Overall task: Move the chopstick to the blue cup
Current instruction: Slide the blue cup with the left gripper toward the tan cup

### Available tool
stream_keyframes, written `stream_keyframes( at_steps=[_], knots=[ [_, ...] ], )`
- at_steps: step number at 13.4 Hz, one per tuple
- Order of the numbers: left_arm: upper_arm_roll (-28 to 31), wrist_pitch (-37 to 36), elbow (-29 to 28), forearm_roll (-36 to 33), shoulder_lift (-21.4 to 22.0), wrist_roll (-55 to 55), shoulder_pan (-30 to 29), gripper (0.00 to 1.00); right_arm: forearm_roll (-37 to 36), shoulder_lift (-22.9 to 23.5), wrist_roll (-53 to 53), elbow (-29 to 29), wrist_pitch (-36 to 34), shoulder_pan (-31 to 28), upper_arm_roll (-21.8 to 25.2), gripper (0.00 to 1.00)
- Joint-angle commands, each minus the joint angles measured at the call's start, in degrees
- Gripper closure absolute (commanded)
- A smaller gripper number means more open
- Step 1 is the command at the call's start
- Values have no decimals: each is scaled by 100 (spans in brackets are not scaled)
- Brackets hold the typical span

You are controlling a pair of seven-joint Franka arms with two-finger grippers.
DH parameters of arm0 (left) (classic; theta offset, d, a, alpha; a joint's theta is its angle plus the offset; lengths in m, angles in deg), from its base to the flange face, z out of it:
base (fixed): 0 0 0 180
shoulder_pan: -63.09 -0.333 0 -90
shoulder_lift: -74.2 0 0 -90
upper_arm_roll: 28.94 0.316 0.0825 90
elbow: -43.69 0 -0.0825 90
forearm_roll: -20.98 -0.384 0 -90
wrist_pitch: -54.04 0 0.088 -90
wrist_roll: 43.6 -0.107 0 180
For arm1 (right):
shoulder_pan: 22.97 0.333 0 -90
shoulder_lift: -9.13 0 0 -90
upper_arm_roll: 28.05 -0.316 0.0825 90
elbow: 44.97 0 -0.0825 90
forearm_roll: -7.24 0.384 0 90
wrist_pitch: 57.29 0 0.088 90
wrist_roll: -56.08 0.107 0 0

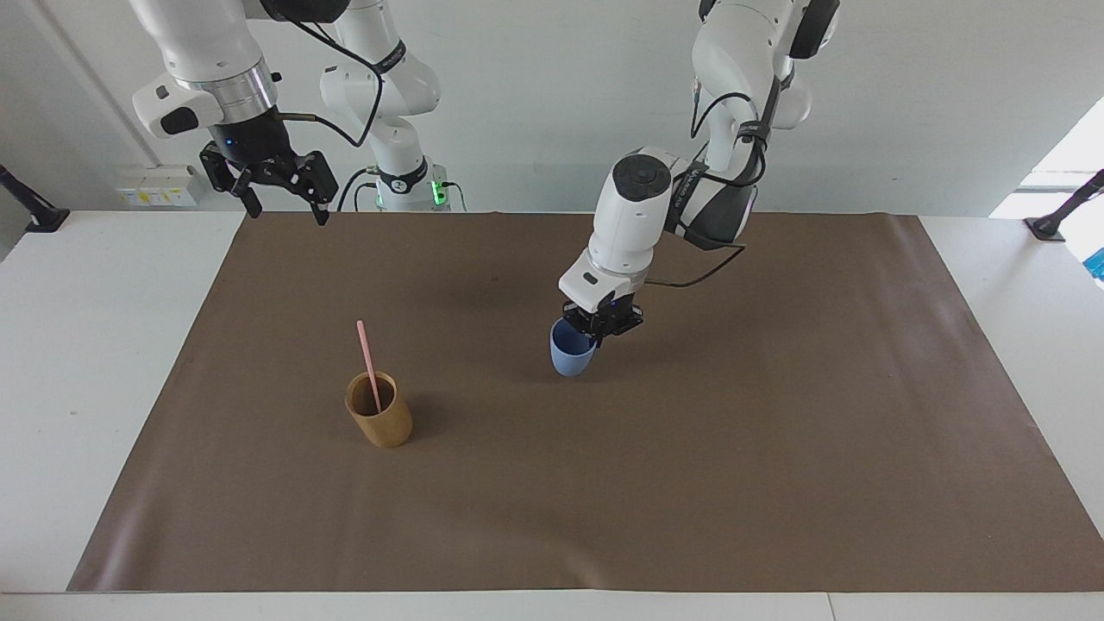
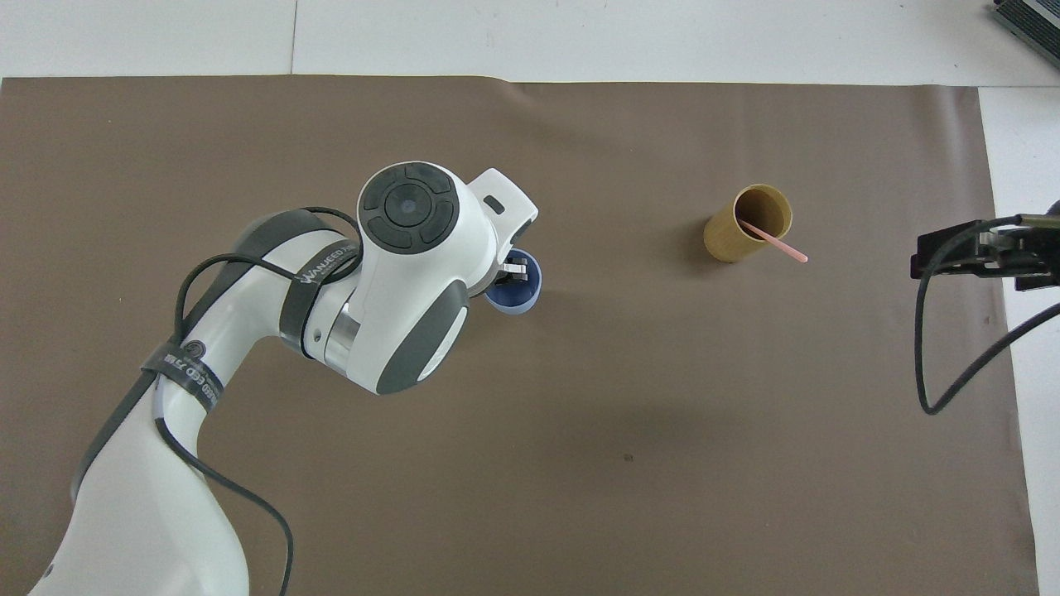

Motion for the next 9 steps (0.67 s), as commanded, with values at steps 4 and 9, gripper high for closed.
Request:
stream_keyframes(
  at_steps=[4, 9],
  knots=[
    [111, 407, 410, -445, -529, 550, 326, 100, 77, -205, -58, 324, 423, 2, -52, 0],
    [102, 573, 401, -348, -485, 585, 274, 0, 77, -197, -50, 307, 432, 29, -105, 0]
  ],
)
